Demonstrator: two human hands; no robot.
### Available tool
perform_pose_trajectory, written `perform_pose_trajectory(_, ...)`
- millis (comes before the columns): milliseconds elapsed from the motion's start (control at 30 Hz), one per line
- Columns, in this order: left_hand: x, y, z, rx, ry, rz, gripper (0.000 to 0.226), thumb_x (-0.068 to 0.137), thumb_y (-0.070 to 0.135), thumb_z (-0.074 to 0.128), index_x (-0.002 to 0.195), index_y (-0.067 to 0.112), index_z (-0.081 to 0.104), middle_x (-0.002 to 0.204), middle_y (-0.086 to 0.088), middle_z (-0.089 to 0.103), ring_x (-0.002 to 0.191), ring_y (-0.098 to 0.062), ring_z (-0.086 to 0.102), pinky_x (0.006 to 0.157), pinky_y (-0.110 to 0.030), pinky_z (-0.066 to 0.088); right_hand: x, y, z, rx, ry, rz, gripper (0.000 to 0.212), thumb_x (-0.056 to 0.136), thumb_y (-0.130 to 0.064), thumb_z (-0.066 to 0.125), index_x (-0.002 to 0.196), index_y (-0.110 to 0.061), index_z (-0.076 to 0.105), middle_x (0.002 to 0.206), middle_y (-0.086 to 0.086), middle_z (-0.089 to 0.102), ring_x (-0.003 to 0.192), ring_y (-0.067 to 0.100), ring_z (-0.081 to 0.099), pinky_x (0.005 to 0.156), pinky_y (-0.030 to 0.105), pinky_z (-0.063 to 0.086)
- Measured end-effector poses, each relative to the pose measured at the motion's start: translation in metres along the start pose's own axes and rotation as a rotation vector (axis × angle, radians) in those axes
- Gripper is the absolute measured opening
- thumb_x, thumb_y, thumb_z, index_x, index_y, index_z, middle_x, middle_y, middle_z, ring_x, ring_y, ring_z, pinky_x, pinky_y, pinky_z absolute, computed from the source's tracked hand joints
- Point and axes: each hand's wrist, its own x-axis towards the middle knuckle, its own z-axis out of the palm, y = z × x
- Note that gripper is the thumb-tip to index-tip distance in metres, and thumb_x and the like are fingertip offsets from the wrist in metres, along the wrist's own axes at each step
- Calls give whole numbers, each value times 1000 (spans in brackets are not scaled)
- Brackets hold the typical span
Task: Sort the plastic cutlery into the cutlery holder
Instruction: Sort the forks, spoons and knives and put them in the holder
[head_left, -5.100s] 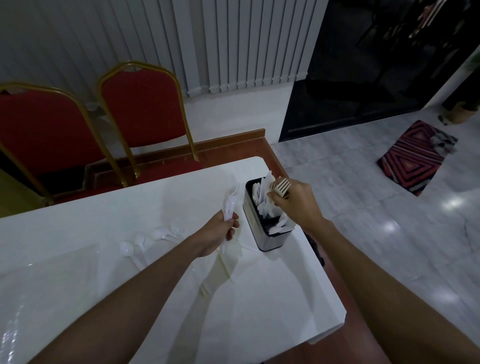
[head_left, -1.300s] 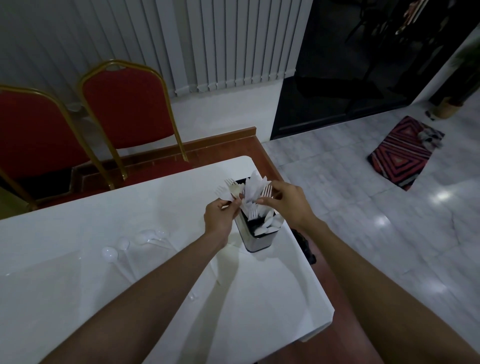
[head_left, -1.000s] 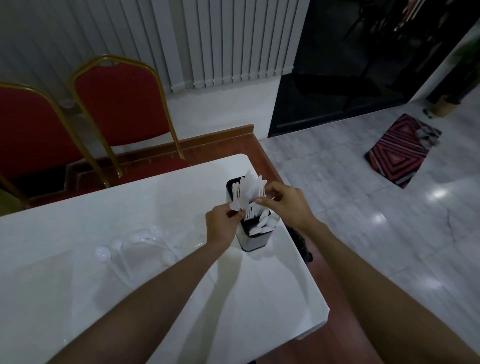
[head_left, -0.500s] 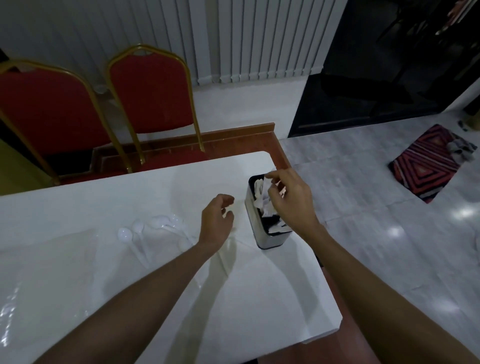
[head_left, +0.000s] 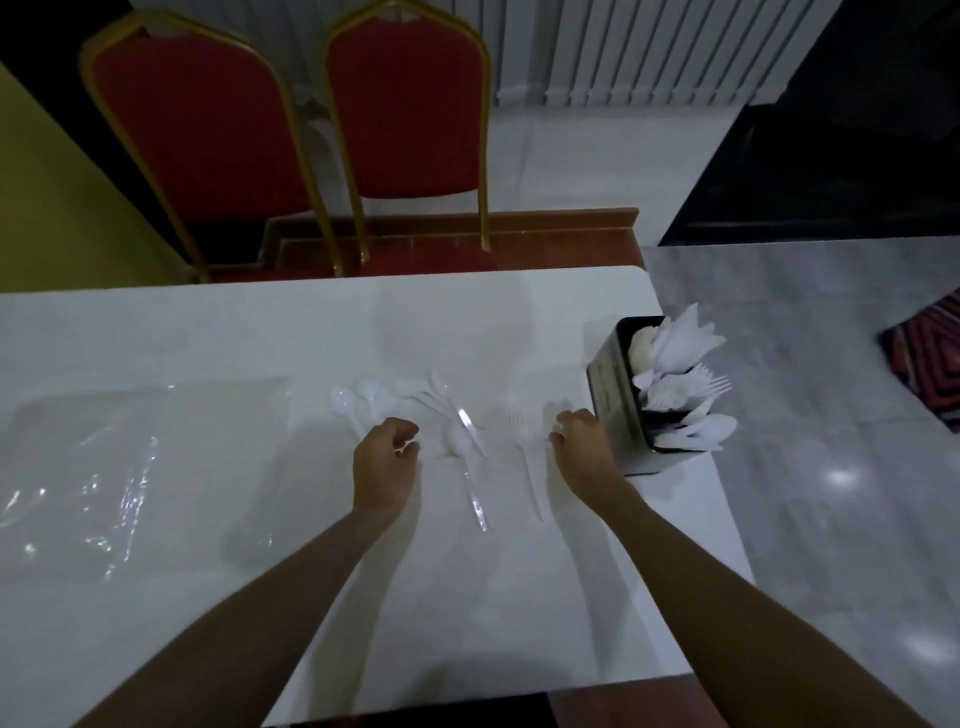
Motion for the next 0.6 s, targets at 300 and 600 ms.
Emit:
perform_pose_trajectory(300, -6, -26, -3, -22, -63, -88, 12, 83, 7, 67, 94, 8, 68, 92, -4, 70, 81, -13, 63, 77, -19, 44, -2, 2, 21, -136, 52, 97, 12, 95, -13, 56, 100, -3, 61, 105, 14, 61, 99, 30, 58, 77, 36, 49)
perform_pose_trajectory(600, -4, -26, 5, 68, 18, -154, 17, 82, 17, 70, 92, 8, 62, 88, -6, 60, 81, -22, 60, 70, -26, 43, -8, -24, 28, 394, -83, 316, 28, 76, -23, 80, 92, -9, 61, 84, 3, 62, 73, 16, 58, 64, 22, 42)
